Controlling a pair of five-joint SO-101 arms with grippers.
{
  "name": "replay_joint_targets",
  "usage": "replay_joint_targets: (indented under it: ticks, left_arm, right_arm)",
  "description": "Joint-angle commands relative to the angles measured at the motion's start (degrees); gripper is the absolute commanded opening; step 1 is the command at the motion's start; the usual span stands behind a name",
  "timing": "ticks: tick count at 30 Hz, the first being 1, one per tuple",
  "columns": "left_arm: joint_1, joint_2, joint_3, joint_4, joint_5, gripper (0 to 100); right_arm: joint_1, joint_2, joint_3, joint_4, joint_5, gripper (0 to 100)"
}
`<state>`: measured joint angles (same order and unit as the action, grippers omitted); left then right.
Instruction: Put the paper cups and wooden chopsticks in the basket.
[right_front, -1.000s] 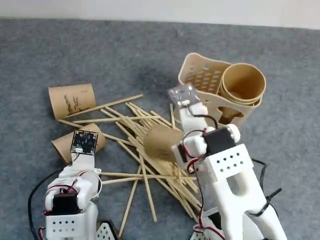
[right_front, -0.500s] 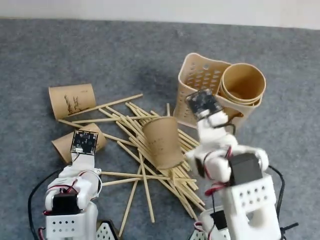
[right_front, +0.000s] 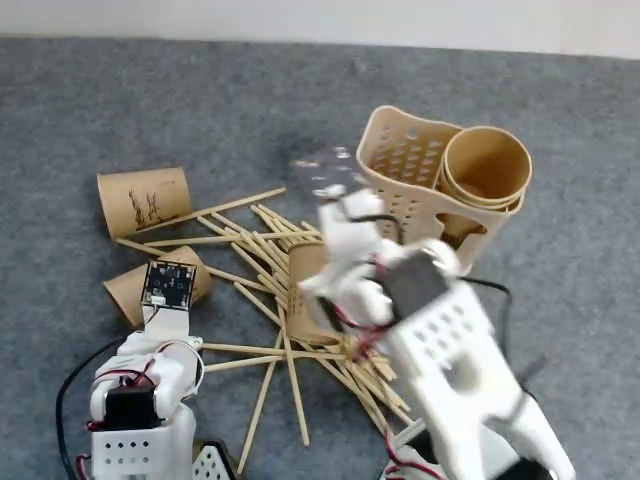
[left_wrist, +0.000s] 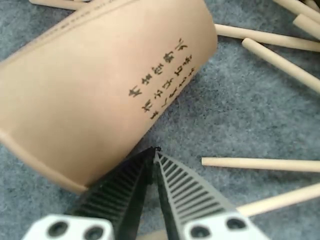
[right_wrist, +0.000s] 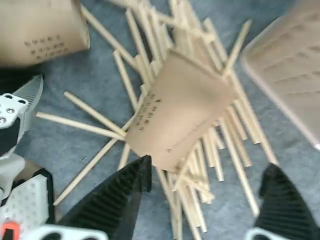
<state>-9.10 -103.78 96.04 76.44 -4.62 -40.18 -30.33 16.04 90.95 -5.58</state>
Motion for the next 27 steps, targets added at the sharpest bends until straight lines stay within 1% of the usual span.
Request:
replay_joint_targets:
  ticks: [1, 3, 7, 9, 13, 19, 27]
  left_arm:
    - [-0.5, -0.3, 1.1, 0.4, 0.4, 1]
    - [-0.5, -0.3, 1.1, 0.4, 0.4, 1]
    - [-0.5, -0.3, 1.1, 0.4, 0.4, 1]
    - [-0.5, -0.3, 1.1, 0.4, 0.4, 1]
    - [-0.5, -0.3, 1.1, 0.4, 0.4, 1]
    - [-0.5, -0.3, 1.1, 0.4, 0.4, 1]
    - [-0.5, -0.3, 1.1, 0.4, 0.4, 1]
  right_arm:
    - [-3.3, 8.0, -5.6, -0.3, -7.6, 37.8]
    - [-4.9, 12.3, -7.5, -0.2, -11.6, 39.2]
    - [-7.7, 19.6, -9.6, -0.6, -14.8, 40.9]
    - [-8.0, 22.9, -9.9, -1.0, -15.6, 41.0]
    - [-7.3, 27.3, -9.6, -6.4, -19.1, 41.0]
    - [-4.8, 30.8, -9.3, -11.6, -19.2, 40.9]
    - [-4.3, 36.7, -9.3, -10.9, -19.1, 40.7]
